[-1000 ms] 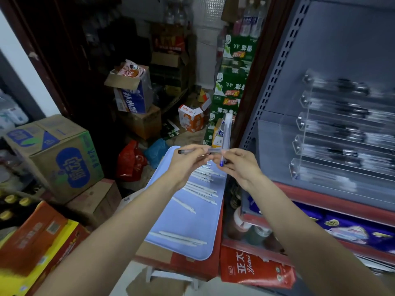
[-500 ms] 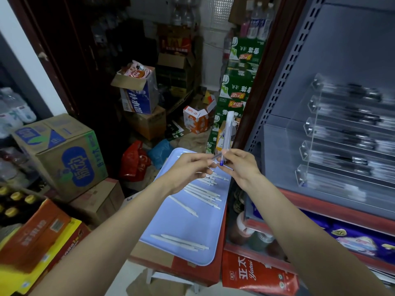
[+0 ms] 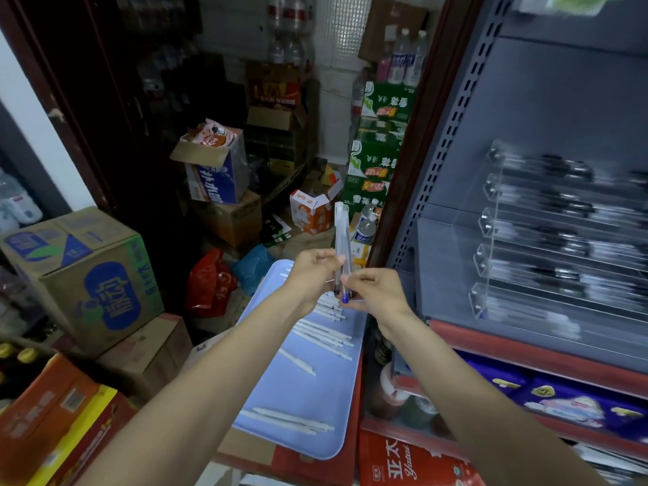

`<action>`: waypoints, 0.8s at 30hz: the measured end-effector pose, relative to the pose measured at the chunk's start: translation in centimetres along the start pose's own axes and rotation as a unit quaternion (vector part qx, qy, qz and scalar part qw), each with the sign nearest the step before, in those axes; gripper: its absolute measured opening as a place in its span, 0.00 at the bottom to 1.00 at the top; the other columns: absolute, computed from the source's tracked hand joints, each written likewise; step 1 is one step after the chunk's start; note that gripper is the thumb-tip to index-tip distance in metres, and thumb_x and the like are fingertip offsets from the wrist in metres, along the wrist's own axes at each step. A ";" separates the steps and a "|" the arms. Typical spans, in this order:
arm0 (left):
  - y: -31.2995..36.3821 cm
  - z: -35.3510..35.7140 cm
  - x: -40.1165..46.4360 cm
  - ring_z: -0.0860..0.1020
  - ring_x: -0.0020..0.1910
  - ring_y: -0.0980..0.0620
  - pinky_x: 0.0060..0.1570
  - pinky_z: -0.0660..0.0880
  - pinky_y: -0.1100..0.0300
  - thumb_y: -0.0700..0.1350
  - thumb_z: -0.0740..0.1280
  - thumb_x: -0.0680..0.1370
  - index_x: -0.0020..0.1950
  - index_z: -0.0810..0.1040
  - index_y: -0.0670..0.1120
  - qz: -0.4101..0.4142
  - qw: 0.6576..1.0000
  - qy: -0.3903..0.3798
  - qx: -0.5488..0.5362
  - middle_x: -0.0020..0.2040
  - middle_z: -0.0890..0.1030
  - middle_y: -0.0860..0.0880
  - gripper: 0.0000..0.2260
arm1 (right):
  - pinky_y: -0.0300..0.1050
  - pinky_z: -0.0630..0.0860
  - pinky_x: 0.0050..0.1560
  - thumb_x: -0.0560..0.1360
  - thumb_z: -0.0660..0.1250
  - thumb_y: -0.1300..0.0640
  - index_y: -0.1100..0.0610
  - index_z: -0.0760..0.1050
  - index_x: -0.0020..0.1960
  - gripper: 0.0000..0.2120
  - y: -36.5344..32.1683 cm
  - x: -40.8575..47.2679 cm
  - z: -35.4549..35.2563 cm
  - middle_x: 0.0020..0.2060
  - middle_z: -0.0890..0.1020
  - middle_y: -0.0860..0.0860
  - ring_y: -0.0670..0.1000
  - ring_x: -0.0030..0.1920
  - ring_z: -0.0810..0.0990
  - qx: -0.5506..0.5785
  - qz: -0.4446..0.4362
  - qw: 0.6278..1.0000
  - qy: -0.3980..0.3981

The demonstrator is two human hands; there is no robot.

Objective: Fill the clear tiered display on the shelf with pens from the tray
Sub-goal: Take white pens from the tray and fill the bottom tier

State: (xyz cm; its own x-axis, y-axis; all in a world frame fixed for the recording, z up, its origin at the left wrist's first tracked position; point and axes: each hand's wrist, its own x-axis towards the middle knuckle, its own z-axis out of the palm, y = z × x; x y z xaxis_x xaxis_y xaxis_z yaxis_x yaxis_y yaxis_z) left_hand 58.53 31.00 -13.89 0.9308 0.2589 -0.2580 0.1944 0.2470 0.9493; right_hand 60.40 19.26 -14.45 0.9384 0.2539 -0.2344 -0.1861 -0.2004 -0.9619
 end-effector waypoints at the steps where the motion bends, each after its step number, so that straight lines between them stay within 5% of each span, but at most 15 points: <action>1: -0.1 0.2 0.1 0.79 0.39 0.46 0.34 0.77 0.60 0.37 0.63 0.78 0.49 0.75 0.41 0.002 1.000 -0.006 -0.011 0.45 0.81 0.41 0.02 | 0.53 0.82 0.45 0.73 0.71 0.61 0.60 0.81 0.39 0.05 0.0 0.2 -0.3 0.40 0.83 0.58 0.57 0.41 0.83 -0.022 -0.009 1.000 0.006; 9: 0.9 4.1 -0.4 0.80 0.35 0.56 0.33 0.76 0.64 0.36 0.62 0.79 0.52 0.79 0.37 0.067 0.993 -0.059 0.072 0.44 0.82 0.45 0.08 | 0.43 0.83 0.41 0.72 0.71 0.61 0.69 0.80 0.41 0.09 -0.9 -1.1 -4.3 0.41 0.82 0.62 0.49 0.40 0.82 -0.072 -0.068 0.995 0.020; 12: 1.5 6.8 -0.7 0.80 0.33 0.60 0.33 0.75 0.68 0.36 0.63 0.78 0.53 0.80 0.37 0.102 0.989 -0.072 0.073 0.41 0.83 0.47 0.08 | 0.38 0.81 0.38 0.72 0.72 0.59 0.65 0.80 0.38 0.09 -1.9 -1.5 -7.2 0.38 0.82 0.61 0.45 0.35 0.83 -0.123 -0.065 0.990 0.012; 15: 2.4 9.4 -0.9 0.78 0.28 0.65 0.30 0.73 0.72 0.34 0.63 0.77 0.51 0.80 0.39 0.135 0.981 -0.086 0.107 0.33 0.81 0.53 0.07 | 0.45 0.81 0.42 0.73 0.70 0.51 0.59 0.80 0.44 0.10 -3.8 -1.8 -11.7 0.39 0.84 0.56 0.50 0.38 0.84 -0.197 -0.067 0.976 0.062; 19: 3.0 12.9 -1.2 0.79 0.31 0.63 0.33 0.74 0.71 0.34 0.64 0.77 0.52 0.79 0.39 0.144 0.945 -0.187 0.228 0.38 0.81 0.48 0.07 | 0.37 0.76 0.38 0.78 0.64 0.57 0.53 0.71 0.63 0.14 -6.1 -2.4 -19.5 0.46 0.81 0.53 0.48 0.40 0.81 -0.038 -0.116 0.991 0.059; 24: 2.9 17.6 -1.0 0.80 0.42 0.57 0.48 0.76 0.64 0.37 0.66 0.76 0.52 0.82 0.42 0.211 0.892 -0.193 0.349 0.45 0.84 0.45 0.07 | 0.33 0.79 0.42 0.74 0.64 0.70 0.62 0.77 0.46 0.05 -4.9 -3.0 -26.0 0.34 0.83 0.53 0.46 0.35 0.83 0.070 -0.150 0.985 0.040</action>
State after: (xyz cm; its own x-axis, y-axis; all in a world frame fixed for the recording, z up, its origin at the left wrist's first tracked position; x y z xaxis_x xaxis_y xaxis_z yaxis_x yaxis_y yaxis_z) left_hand 63.63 15.04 -7.74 0.9778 -0.1828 0.1026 -0.1789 -0.4734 0.8625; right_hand 66.07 -5.10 -5.40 0.9761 0.2057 0.0695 0.0696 0.0069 -0.9976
